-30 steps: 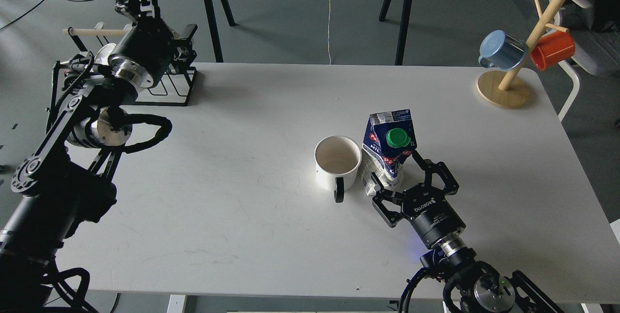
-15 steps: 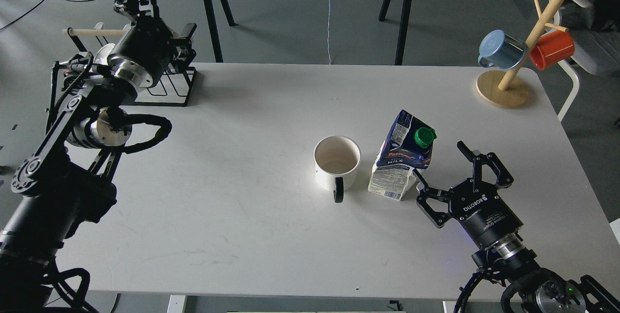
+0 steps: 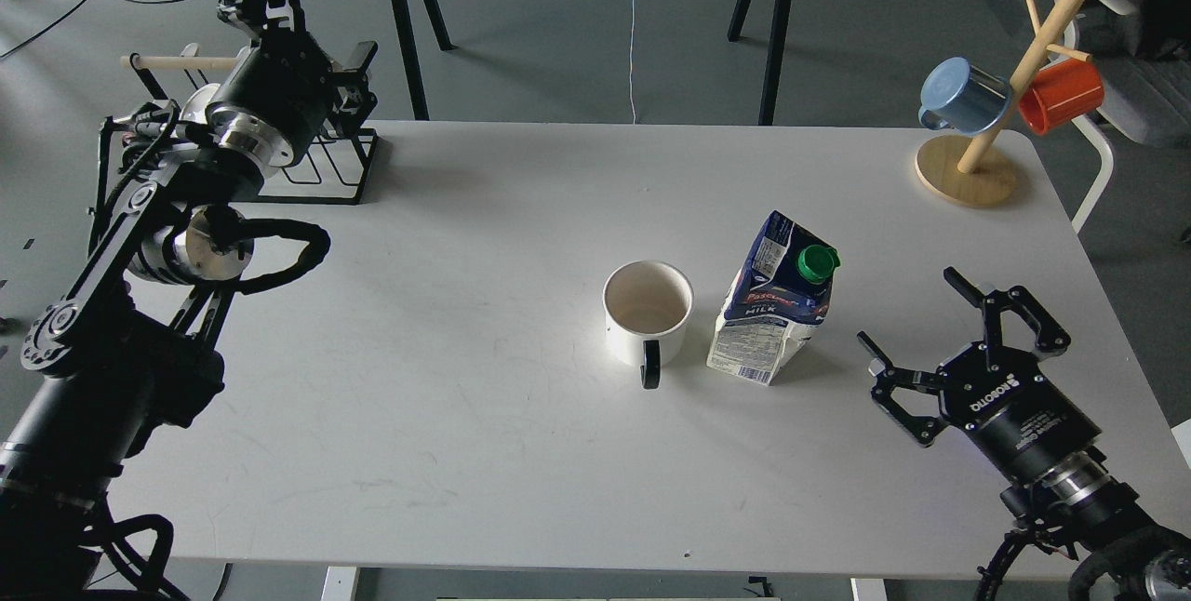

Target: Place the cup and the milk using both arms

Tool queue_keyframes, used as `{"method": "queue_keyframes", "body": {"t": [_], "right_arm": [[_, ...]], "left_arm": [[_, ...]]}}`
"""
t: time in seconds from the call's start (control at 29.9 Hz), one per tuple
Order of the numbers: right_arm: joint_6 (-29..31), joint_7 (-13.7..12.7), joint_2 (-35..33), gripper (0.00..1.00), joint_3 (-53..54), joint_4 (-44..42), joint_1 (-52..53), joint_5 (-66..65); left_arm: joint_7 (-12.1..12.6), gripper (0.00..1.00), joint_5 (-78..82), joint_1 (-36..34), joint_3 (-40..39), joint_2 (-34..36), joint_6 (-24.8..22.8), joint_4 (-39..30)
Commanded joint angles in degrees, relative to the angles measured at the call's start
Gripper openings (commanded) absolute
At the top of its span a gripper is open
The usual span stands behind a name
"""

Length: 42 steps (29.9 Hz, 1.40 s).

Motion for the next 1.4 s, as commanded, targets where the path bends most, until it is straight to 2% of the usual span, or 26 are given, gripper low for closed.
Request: {"method": "queue_keyframes", "body": {"t": [0.0, 0.1, 0.23, 0.47, 0.63, 0.73, 0.97, 1.17, 1.27, 1.37], "right_arm": [[0.0, 0.27, -3.41, 0.99, 4.62, -1.0, 0.87, 3.64], [0.0, 0.62, -3.85, 0.98, 6.83, -3.89, 7.53, 3.64], [0.0, 0.18, -3.85, 0.98, 5.44, -12.05, 21.4, 2.77], [0.0, 0.27, -1.31, 0.98, -7.38, -30.77, 42.51, -10.93], [0.0, 0.36, 0.01, 0.98, -10.92, -36.85, 46.05, -13.85], [0.0, 0.44, 0.19, 0.98, -11.27, -39.84, 46.23, -13.94], [0.0, 0.8, 2.29, 0.99, -9.87, -38.45, 46.93, -12.79], [0.0, 0.8, 4.14, 0.99, -8.37, -34.59, 45.88, -12.71], [0.0, 0.8, 4.23, 0.99, -7.93, -32.3, 45.17, -12.53], [0.0, 0.8, 4.23, 0.99, -7.32, -31.59, 44.47, -9.64]], "left_arm": [[-0.03, 0.99, 0.02, -0.08, 0.02, 0.14, -0.07, -0.07], [0.06, 0.99, 0.02, -0.7, 0.2, 0.14, -0.07, -0.07], [0.14, 0.99, 0.1, -2.36, 0.81, -0.21, 0.1, 0.01], [0.06, 0.99, 0.98, -3.86, 0.2, -0.73, 0.19, -0.07], [0.41, 0.99, 0.98, -3.6, -3.48, -6.0, 0.19, 0.54], [0.23, 0.99, 0.81, -3.33, -6.65, -9.52, 0.1, 3.52], [-0.03, 0.99, 0.11, -3.77, -7.8, -11.29, -0.25, 6.08], [1.11, 0.99, -2.53, -3.86, -8.77, -11.02, 0.19, 6.17], [1.2, 0.99, -4.72, -3.86, -10.0, -10.5, 0.19, 6.34], [1.11, 0.99, -7.09, -3.69, -9.83, -7.17, -1.12, 7.39]]}}
